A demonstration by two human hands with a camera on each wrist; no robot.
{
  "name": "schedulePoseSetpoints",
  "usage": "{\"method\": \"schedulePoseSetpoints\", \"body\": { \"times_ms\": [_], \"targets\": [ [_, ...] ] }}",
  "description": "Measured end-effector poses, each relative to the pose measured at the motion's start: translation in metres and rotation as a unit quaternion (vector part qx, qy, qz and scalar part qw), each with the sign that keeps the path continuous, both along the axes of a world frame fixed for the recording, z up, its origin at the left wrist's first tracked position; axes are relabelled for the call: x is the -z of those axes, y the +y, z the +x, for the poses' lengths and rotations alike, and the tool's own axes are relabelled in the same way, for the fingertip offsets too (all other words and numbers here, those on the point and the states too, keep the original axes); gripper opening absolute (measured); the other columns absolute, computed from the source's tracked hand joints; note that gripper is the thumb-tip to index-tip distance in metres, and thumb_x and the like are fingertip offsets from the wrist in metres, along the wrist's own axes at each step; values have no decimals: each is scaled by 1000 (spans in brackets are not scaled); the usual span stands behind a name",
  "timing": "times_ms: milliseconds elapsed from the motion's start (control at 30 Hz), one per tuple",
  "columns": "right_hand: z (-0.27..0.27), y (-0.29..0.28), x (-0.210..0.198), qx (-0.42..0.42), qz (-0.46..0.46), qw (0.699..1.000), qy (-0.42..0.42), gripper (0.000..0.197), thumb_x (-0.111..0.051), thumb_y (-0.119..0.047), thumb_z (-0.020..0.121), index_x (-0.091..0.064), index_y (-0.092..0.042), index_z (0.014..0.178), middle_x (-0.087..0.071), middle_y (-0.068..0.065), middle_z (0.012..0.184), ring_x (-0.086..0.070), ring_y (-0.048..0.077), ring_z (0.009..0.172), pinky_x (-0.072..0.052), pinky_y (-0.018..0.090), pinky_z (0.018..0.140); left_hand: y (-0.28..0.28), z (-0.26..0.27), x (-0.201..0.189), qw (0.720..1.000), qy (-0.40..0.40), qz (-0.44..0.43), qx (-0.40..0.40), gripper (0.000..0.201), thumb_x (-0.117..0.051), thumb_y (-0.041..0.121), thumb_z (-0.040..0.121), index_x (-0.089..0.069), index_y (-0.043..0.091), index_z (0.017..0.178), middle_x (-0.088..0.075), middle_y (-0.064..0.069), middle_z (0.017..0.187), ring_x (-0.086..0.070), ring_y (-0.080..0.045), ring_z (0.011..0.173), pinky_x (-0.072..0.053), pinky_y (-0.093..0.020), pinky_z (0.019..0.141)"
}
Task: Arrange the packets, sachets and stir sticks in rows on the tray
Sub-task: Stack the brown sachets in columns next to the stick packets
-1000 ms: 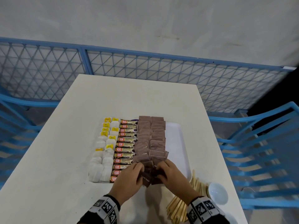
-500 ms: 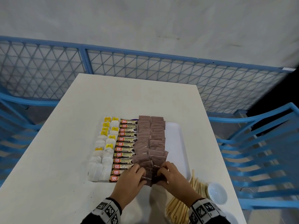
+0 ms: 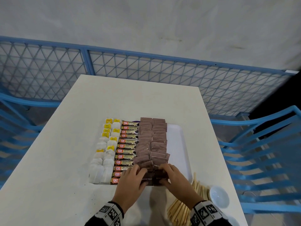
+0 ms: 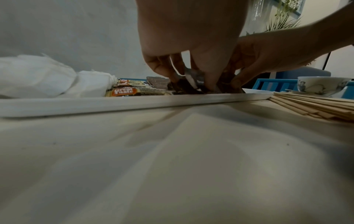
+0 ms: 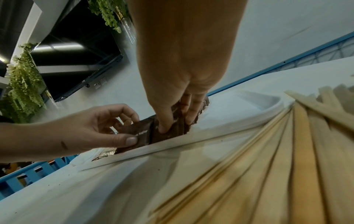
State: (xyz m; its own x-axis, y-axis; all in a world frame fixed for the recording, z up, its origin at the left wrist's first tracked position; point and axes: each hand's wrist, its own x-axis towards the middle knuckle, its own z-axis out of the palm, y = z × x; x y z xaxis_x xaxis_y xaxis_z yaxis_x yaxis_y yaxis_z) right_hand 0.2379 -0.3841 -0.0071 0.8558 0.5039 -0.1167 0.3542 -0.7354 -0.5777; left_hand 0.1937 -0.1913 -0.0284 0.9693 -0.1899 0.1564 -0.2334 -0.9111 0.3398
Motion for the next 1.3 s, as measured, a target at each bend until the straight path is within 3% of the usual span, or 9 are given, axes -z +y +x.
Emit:
{"method": "schedulePoseSetpoints", "body": {
  "times_ms": [333, 533, 667, 767, 867, 967, 1100, 1200, 1300],
  "targets": [
    [0, 2, -4, -71, -60, 995, -45, 30, -54, -21, 89, -55, -14, 118, -54, 0, 120, -46, 15, 110, -30, 12, 86, -2, 1, -2, 999, 2, 32, 21, 45, -86, 39, 48, -60, 29, 82, -58, 9, 78, -59, -11, 68, -48, -22, 57],
    [-1, 3, 1, -27, -34, 999, -33, 38, -61, -24, 85, -50, -21, 121, -49, -6, 124, -46, 11, 111, -43, 21, 94, -4, 4, -9, 999, 44, 13, 0, 63, -88, 41, 43, -49, 28, 91, -58, 6, 81, -59, -12, 67, -49, -23, 56],
    [0, 3, 1, 70, 47, 996, 7, 39, -65, -36, 82, -47, -31, 116, -46, -11, 114, -43, 0, 104, -42, 15, 91, -2, 2, -13, 997, 72, -2, -12, 67, -85, 46, 47, -49, 26, 99, -59, 2, 89, -60, -14, 73, -51, -24, 60],
    [10, 9, -3, 217, 167, 959, 74, 48, -54, -47, 86, -39, -31, 128, -45, -7, 129, -42, 2, 118, -39, 25, 103, -1, 2, -16, 997, 69, -22, -34, 64, -80, 47, 59, -50, 22, 110, -62, -3, 105, -64, -19, 90, -55, -30, 73],
    [21, 21, -12, 297, 240, 903, 195, 68, -35, -52, 91, -17, -19, 147, -22, -1, 154, -23, 13, 140, -22, 31, 115, -7, 5, -11, 995, 89, 33, -23, 80, -81, 47, 59, -47, 14, 124, -60, -10, 124, -63, -27, 110, -51, -34, 88],
    [26, 31, -19, 294, 260, 889, 237, 64, -27, -48, 96, -6, -18, 150, -14, -2, 156, -15, 14, 143, -15, 30, 116, -12, 8, -7, 986, 144, 81, -8, 97, -83, 52, 49, -43, 8, 126, -63, -14, 124, -63, -28, 111, -49, -34, 89],
    [26, 39, -25, 270, 277, 891, 237, 56, -28, -42, 98, -11, -20, 148, -28, -9, 145, -29, 5, 131, -20, 21, 111, -13, 11, -4, 983, 164, 76, -13, 101, -87, 51, 43, -46, 8, 125, -64, -13, 122, -64, -27, 108, -46, -32, 91],
    [28, 37, -21, 275, 263, 892, 245, 63, -28, -47, 97, -4, -21, 149, -19, -4, 154, -22, 12, 140, -19, 28, 115, -9, 13, -14, 980, 197, 38, 0, 89, -66, 41, 81, -20, 3, 147, -21, -15, 154, -23, -31, 142, -10, -31, 112],
    [26, 31, -19, 294, 261, 888, 239, 64, -26, -47, 97, -2, -20, 149, -18, 0, 155, -22, 16, 141, -20, 29, 113, -4, 13, -15, 982, 187, -31, -16, 80, -44, 42, 95, 8, 13, 149, 16, 0, 155, 14, -18, 144, 12, -24, 111]
  ]
}}
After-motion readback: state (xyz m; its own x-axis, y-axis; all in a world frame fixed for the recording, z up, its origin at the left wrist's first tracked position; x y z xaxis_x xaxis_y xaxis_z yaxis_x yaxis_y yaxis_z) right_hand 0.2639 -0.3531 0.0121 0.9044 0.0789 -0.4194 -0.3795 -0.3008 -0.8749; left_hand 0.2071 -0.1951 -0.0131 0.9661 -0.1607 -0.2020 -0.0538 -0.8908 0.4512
